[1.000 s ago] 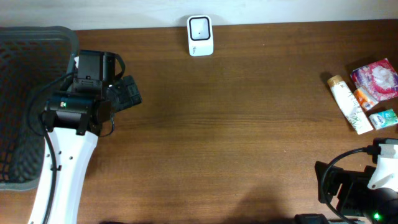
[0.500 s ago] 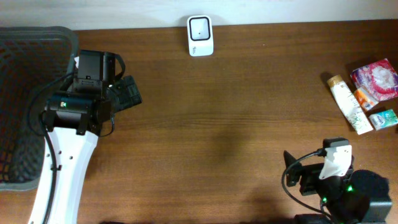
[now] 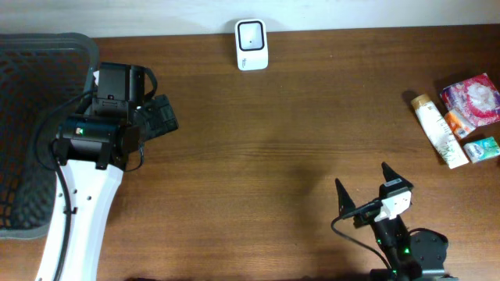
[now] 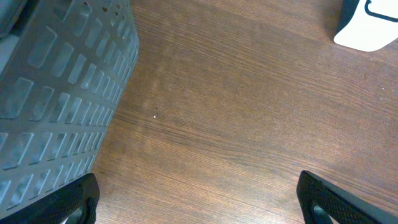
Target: Scan the item barcode
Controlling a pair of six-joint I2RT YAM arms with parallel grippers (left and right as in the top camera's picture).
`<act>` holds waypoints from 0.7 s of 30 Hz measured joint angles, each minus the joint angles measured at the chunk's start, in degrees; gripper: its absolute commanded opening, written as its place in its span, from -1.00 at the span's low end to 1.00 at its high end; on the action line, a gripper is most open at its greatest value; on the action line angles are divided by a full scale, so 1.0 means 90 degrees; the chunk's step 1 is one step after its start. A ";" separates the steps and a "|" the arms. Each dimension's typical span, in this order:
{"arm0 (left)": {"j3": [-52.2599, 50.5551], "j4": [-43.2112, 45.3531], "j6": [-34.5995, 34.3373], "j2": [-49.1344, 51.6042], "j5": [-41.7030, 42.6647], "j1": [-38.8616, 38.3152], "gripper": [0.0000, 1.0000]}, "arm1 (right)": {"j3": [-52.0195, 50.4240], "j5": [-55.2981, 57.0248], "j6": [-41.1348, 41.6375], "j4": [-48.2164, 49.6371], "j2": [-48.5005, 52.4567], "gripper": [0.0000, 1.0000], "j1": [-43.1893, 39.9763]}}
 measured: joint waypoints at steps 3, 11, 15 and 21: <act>0.0000 0.0000 -0.0002 0.0000 0.0002 0.0000 0.98 | -0.0539 -0.0022 0.0002 0.0971 0.0002 0.97 0.0000; 0.0000 0.0000 0.0000 0.0000 0.0002 0.0000 0.98 | -0.0843 0.0221 0.0187 0.1202 -0.0005 0.97 0.0041; 0.0000 0.0000 0.0000 0.0000 0.0000 0.0000 0.98 | -0.0845 0.0359 0.0318 0.0782 -0.0010 0.97 0.0044; 0.0000 0.0000 0.0000 0.0000 0.0000 0.0000 0.98 | -0.0845 0.0362 0.0362 0.0782 -0.0010 0.97 0.0044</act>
